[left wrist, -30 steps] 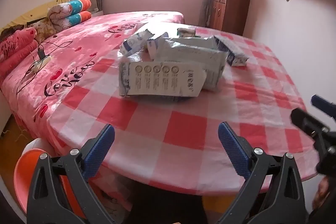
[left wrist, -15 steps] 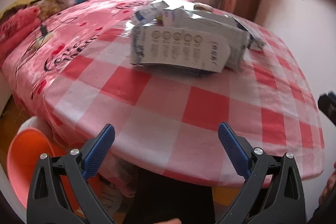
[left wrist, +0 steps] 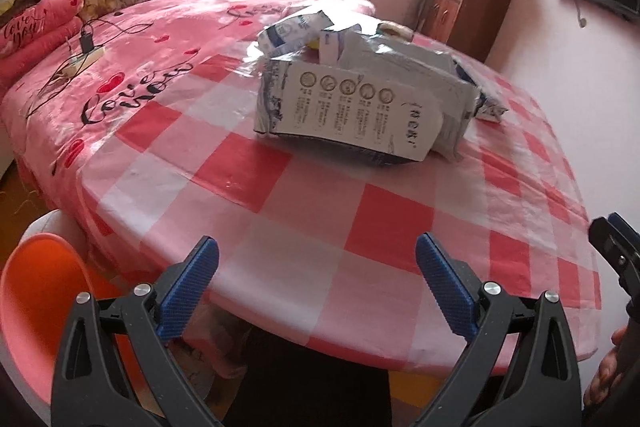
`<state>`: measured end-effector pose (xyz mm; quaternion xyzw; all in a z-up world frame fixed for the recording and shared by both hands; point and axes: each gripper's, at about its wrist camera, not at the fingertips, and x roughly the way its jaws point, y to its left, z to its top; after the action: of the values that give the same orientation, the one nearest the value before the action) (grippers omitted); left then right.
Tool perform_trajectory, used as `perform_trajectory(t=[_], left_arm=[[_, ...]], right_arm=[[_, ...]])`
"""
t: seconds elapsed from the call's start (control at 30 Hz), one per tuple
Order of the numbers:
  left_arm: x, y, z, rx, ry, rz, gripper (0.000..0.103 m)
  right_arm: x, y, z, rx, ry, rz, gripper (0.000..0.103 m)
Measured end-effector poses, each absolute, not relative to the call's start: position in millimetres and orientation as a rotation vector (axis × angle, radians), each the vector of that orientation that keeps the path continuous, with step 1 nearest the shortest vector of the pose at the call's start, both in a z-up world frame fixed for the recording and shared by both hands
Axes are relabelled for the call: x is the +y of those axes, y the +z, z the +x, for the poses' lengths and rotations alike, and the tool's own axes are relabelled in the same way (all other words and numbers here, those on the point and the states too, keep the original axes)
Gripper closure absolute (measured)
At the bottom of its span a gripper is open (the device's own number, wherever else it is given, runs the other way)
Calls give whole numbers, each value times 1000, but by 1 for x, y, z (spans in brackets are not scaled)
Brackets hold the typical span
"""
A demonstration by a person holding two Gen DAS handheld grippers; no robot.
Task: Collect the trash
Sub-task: 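Move the left tool toward the white printed carton on the bed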
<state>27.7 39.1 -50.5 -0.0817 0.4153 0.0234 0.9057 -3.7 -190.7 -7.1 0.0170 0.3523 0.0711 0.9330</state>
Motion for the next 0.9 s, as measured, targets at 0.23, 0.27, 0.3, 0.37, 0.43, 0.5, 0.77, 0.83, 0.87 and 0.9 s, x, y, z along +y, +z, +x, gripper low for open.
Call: perform_trajectory(t=[0.23, 0.27, 0.3, 0.37, 0.43, 0.5, 0.77, 0.83, 0.87, 0.9], left_arm=[[44, -49, 36, 917, 29, -225, 4], [44, -49, 38, 922, 24, -233, 4], [44, -49, 39, 928, 22, -242, 4], [44, -49, 42, 946, 18, -268, 4], [44, -48, 46, 959, 13, -295, 4], [42, -47, 47, 956, 22, -296, 4], [24, -37, 50, 929, 56, -177, 4], [21, -36, 51, 926, 68, -152, 4], [20, -35, 51, 925, 73, -144, 4], [19, -35, 52, 924, 77, -137, 4]], right_arm=[[-200, -15, 0, 733, 140, 55, 4], [-200, -15, 1, 734, 139, 58, 4], [-202, -16, 2, 734, 140, 60, 4], [-204, -17, 3, 734, 138, 63, 4], [-205, -18, 4, 731, 133, 64, 4], [-208, -18, 4, 727, 131, 69, 4], [-216, -23, 7, 733, 130, 87, 4], [-218, -25, 8, 740, 128, 87, 4], [-218, -26, 8, 744, 128, 88, 4], [-219, -27, 9, 749, 129, 89, 4]])
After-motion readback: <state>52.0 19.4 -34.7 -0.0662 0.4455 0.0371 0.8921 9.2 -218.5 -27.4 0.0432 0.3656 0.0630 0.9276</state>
